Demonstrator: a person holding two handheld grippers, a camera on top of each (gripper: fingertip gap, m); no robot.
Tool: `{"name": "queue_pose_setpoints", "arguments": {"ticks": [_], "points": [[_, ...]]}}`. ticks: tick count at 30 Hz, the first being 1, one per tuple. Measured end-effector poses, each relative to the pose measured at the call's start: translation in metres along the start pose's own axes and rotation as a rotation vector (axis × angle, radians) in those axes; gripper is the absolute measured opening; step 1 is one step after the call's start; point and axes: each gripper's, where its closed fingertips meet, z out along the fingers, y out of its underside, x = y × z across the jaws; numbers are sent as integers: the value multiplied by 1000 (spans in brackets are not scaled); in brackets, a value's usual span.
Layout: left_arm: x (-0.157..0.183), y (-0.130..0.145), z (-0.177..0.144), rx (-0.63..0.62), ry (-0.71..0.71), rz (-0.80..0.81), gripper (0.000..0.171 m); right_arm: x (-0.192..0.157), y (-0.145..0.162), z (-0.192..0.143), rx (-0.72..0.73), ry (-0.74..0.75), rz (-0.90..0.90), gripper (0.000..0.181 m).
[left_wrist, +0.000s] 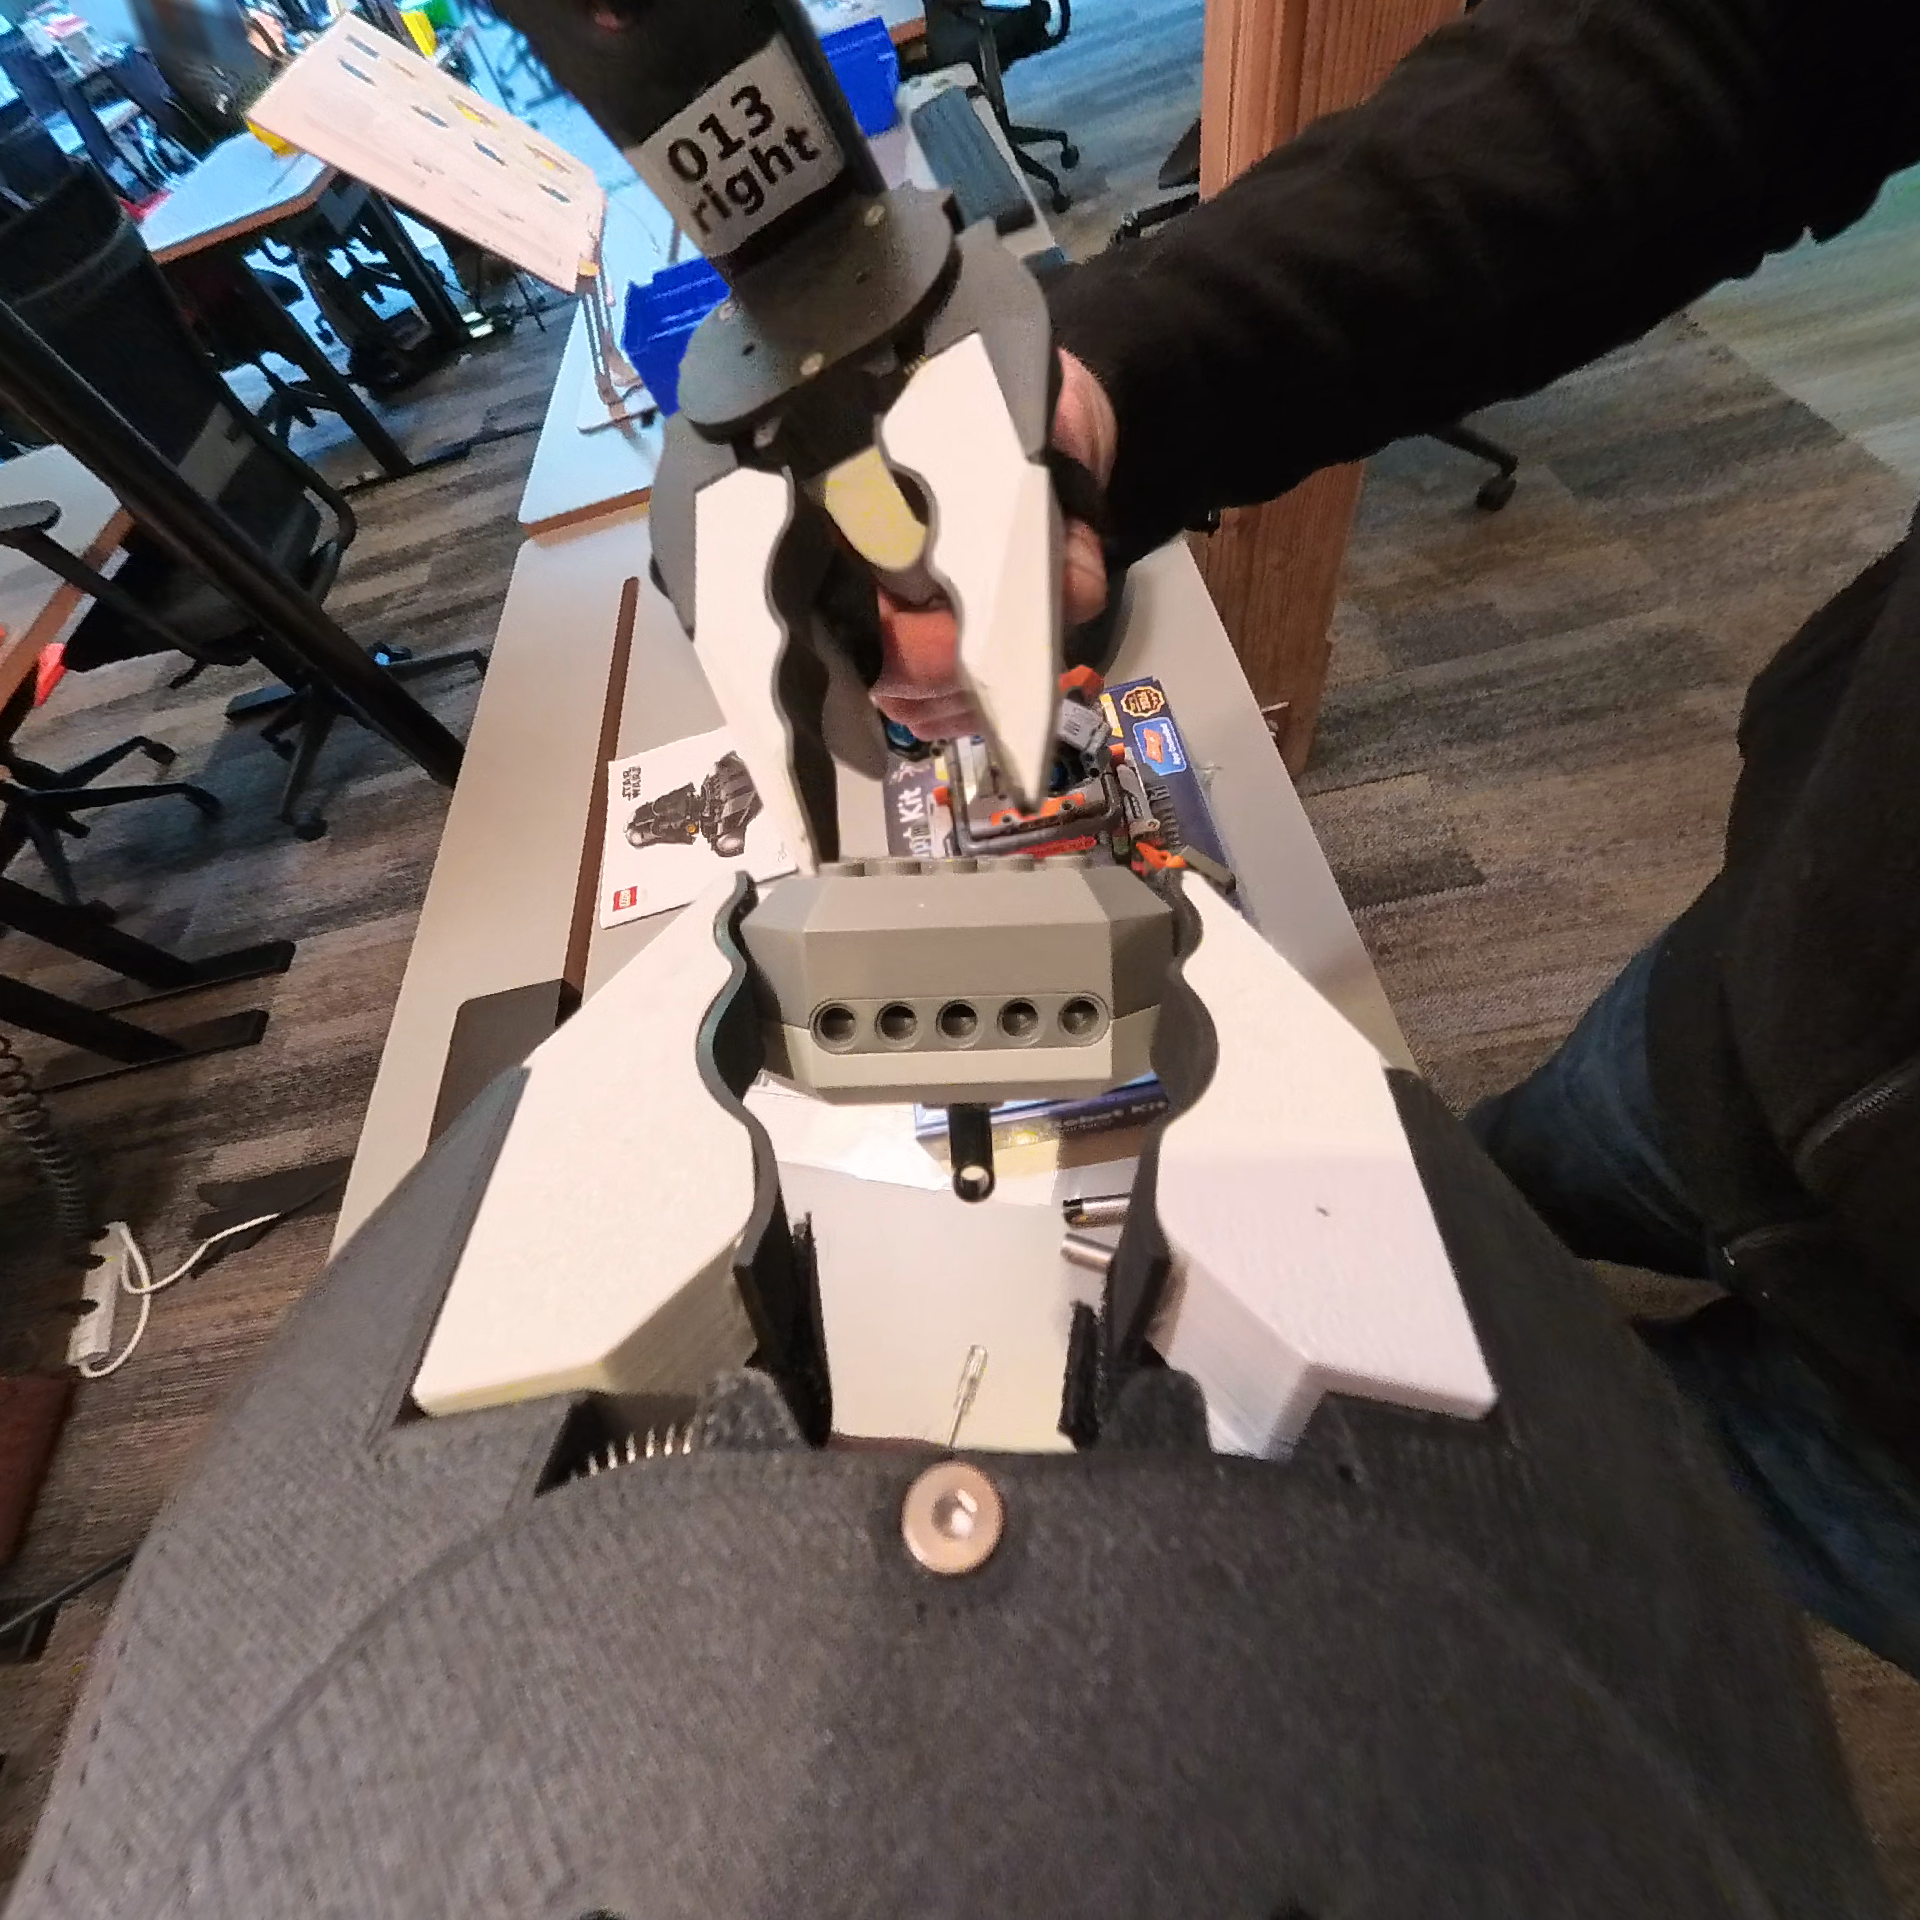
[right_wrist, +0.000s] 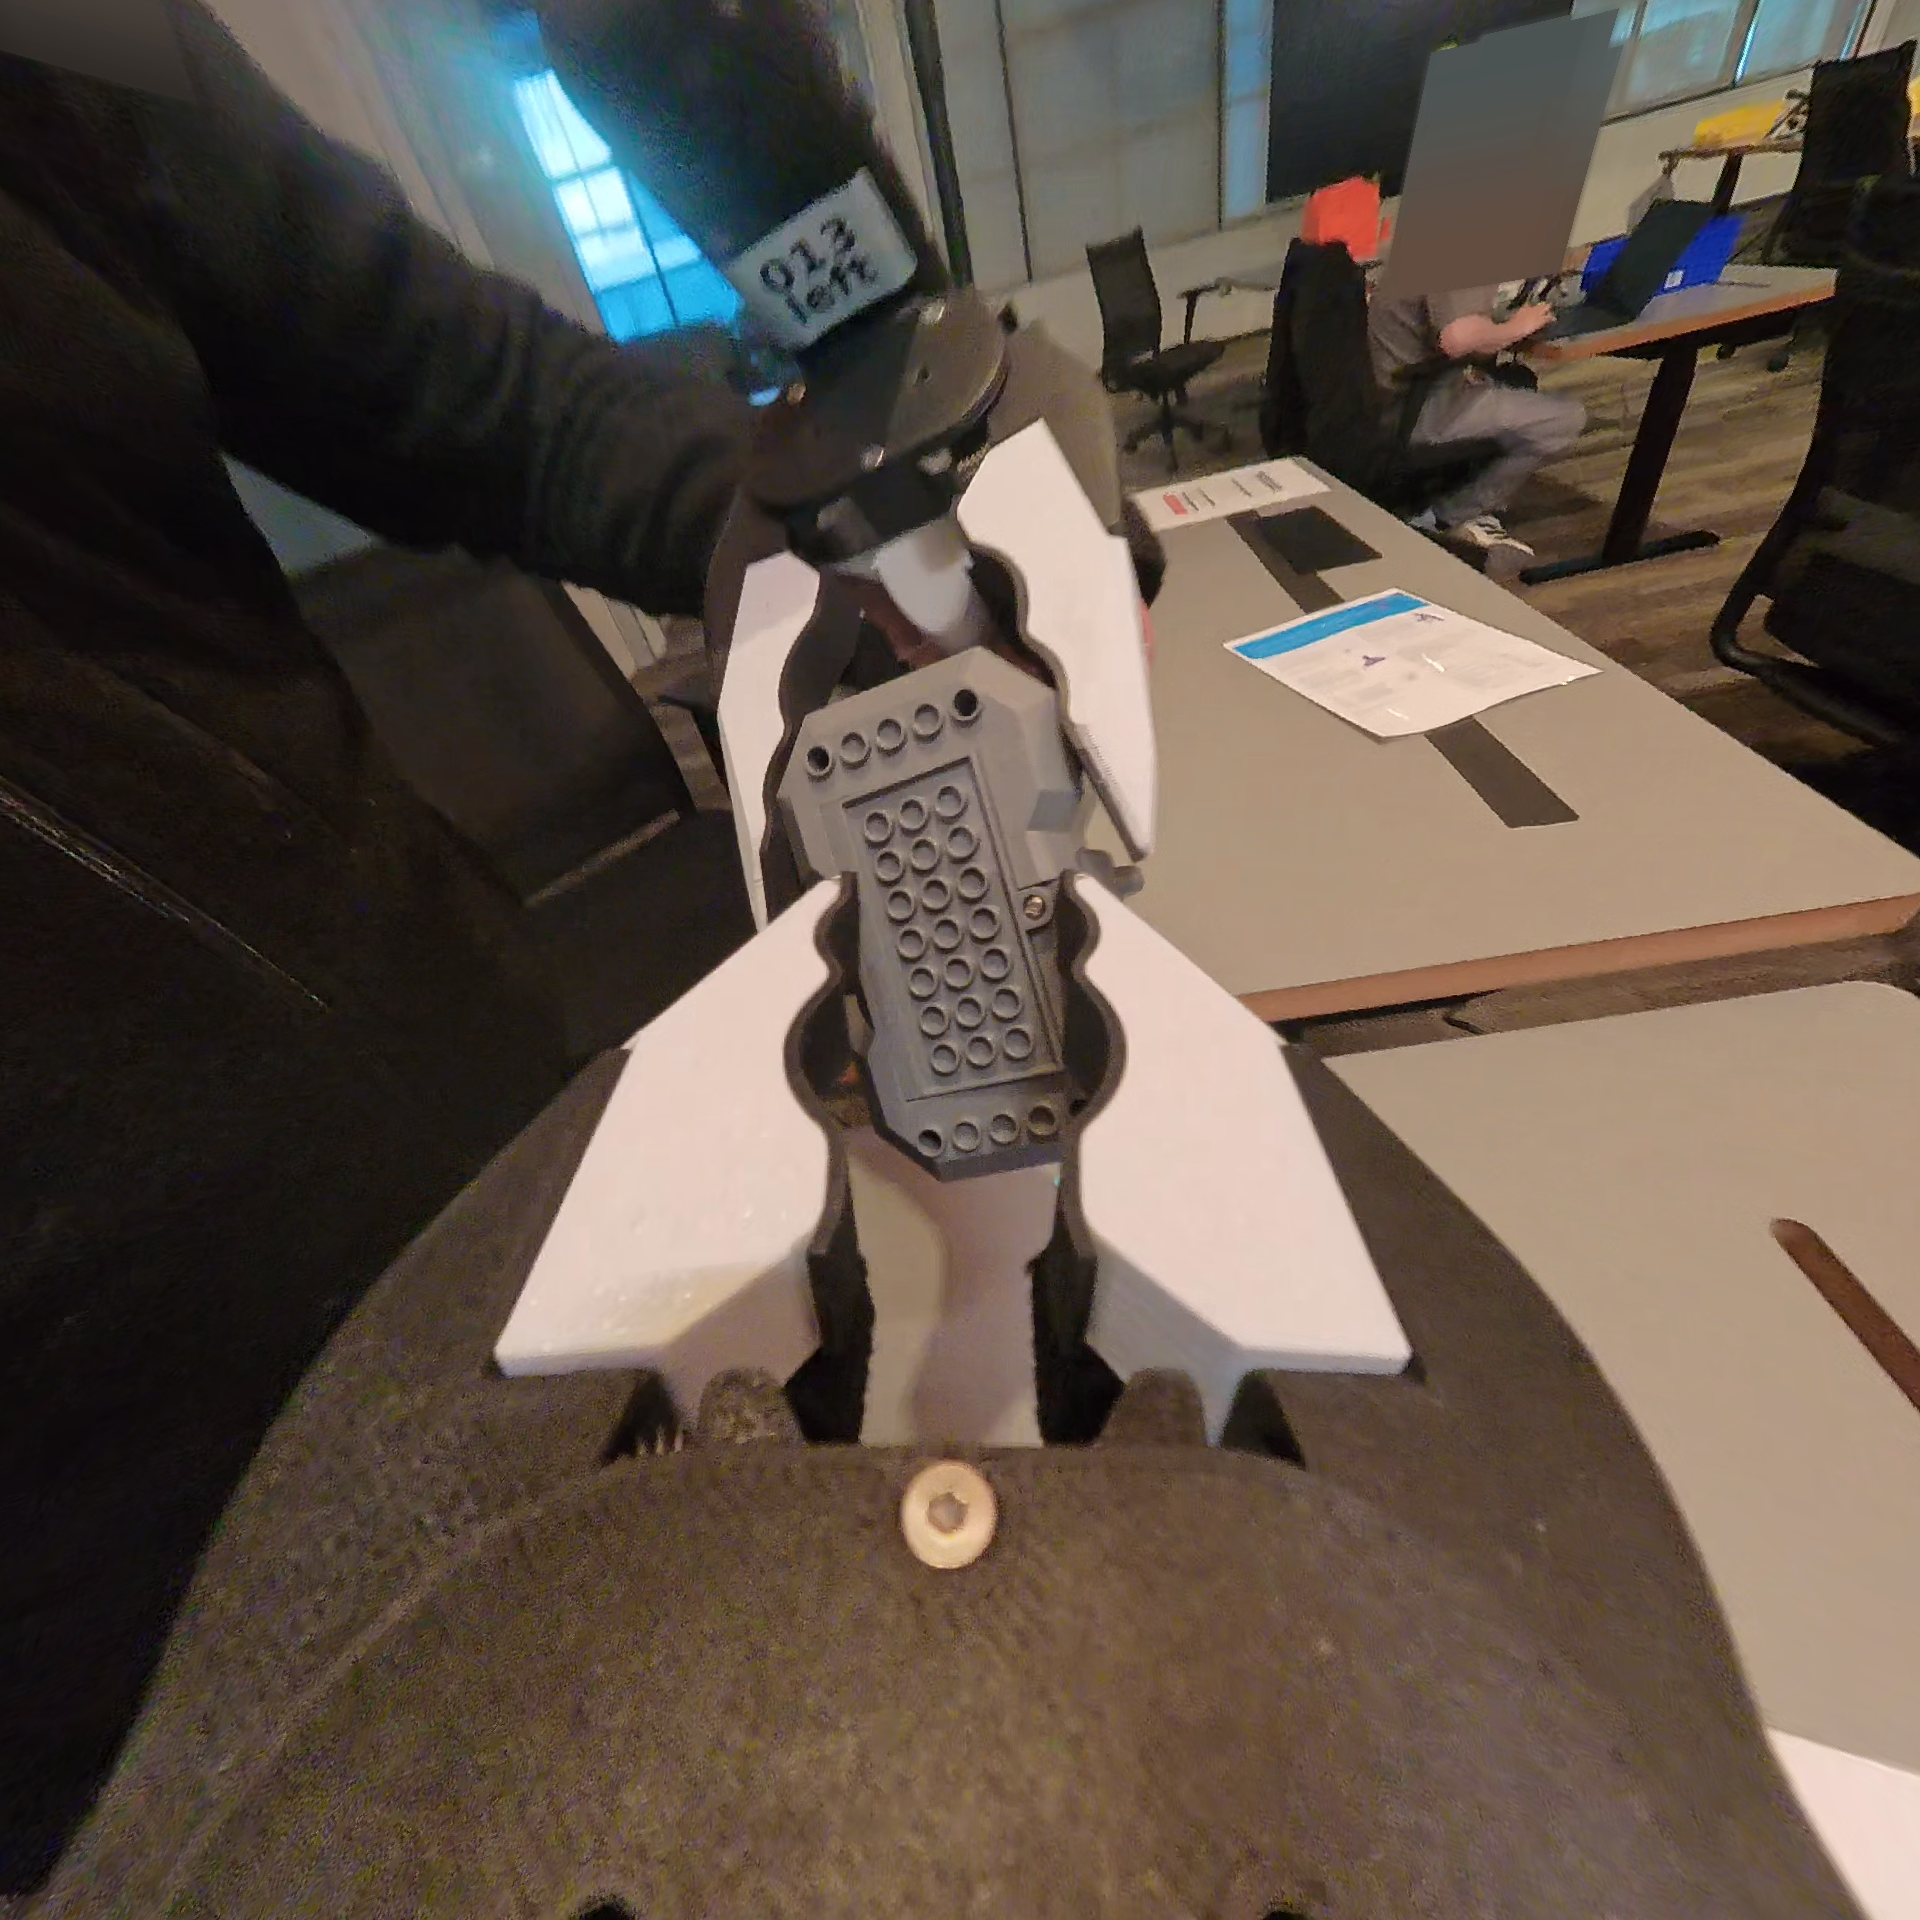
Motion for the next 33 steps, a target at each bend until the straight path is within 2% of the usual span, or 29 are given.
{"name": "queue_pose_setpoints", "arguments": {"ticks": [2,6,9,11,19,24,33], "points": [[-2,2,0,-27,-5,17,74,0,2,2,-29,36,-44,41],[-6,1,0,-25,-11,0,74,6,3,3,-75,157,-149,39],[-7,1,1,-14,-13,-13,74,9,1,-1,-46,196,-143,32],[-5,2,2,-24,-4,-1,74,10,1,-6,-41,210,-142,23],[-3,1,4,-36,-5,17,73,5,-3,-20,-22,229,-171,10],[3,-1,8,-46,22,38,74,-1,1,-22,-72,227,-215,12],[1,-7,12,-48,18,63,74,-3,-3,-32,-121,319,-334,7]]}}
